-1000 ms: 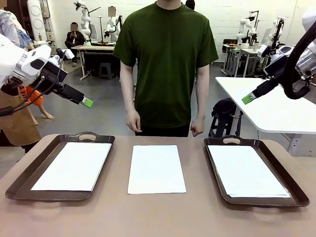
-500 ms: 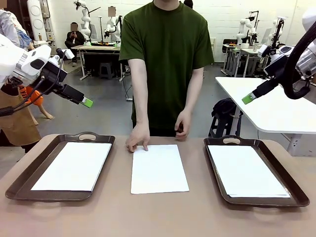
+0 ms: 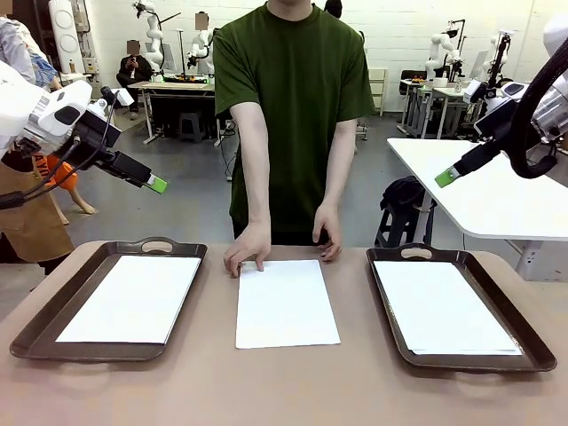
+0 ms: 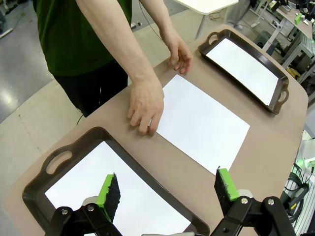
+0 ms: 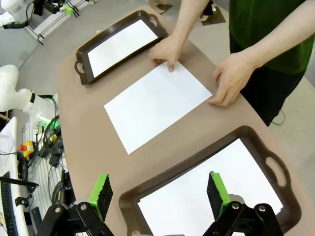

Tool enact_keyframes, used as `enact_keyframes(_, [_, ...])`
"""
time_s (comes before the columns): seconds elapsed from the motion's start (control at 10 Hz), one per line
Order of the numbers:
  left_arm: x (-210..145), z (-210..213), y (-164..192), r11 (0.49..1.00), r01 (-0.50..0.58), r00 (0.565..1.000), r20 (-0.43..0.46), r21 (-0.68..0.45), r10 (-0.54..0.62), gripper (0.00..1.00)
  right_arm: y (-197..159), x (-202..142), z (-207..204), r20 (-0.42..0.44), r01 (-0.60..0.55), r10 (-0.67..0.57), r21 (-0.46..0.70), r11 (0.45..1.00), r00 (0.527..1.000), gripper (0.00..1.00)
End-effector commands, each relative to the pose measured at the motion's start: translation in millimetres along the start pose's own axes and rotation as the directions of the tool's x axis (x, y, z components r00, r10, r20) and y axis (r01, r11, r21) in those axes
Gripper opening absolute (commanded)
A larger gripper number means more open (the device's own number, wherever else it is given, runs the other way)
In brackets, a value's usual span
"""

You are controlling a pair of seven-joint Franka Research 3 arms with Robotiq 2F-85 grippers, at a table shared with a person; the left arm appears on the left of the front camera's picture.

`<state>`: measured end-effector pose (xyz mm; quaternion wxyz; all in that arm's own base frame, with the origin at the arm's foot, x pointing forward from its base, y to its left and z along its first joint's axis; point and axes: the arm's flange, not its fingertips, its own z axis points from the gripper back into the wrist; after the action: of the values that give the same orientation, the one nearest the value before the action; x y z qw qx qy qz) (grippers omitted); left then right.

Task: Sort the A4 documents.
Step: Receive the A4 Paper.

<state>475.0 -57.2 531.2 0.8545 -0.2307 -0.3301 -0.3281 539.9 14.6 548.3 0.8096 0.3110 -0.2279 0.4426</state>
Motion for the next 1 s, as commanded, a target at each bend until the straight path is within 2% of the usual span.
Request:
enact_keyframes(0.0, [-0.8, 0.6, 0.6, 1.000, 0.002, 1.000, 0.009, -0.004, -0.002, 1.00, -1.0, -0.3, -0.7, -0.003, -0.001, 0.001, -0.011, 1.000, 1.000, 1.00])
enact_keyframes(0.9, [-0.8, 0.6, 0.6, 1.000, 0.002, 1.000, 0.009, -0.004, -0.002, 1.00, -1.0, -0.3, -0.7, -0.003, -0.001, 0.001, -0.011, 1.000, 1.000, 1.00])
